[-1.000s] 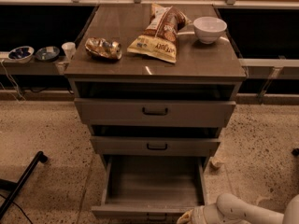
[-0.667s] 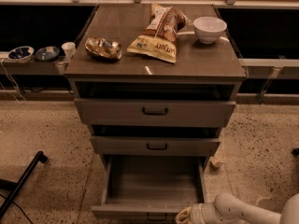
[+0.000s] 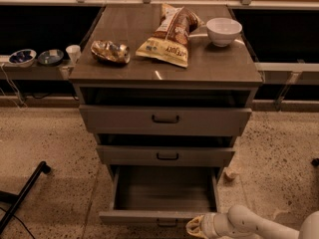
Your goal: Close bottom drawer
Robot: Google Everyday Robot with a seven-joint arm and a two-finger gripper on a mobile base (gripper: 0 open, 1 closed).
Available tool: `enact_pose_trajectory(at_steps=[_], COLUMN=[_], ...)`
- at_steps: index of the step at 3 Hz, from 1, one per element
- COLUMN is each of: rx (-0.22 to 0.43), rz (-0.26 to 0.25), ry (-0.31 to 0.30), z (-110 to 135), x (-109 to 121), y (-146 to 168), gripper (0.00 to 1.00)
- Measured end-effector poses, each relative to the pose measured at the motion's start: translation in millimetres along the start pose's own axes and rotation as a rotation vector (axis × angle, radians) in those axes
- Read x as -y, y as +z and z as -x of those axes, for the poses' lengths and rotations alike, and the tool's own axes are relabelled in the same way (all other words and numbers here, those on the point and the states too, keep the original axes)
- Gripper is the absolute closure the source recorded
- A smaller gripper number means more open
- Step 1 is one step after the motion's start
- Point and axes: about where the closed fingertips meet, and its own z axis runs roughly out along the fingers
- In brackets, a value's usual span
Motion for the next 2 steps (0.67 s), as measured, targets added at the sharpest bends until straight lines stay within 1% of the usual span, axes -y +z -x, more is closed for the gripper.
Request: enact_pose_trajectory(at_steps=[1, 2], rx=[0.000, -0.012], rz=[0.000, -0.045], ry=[0.000, 0.016], z=[-0.1, -12.0], x=[0.1, 17.8], y=[0.1, 9.6], gripper=[1.00, 1.00])
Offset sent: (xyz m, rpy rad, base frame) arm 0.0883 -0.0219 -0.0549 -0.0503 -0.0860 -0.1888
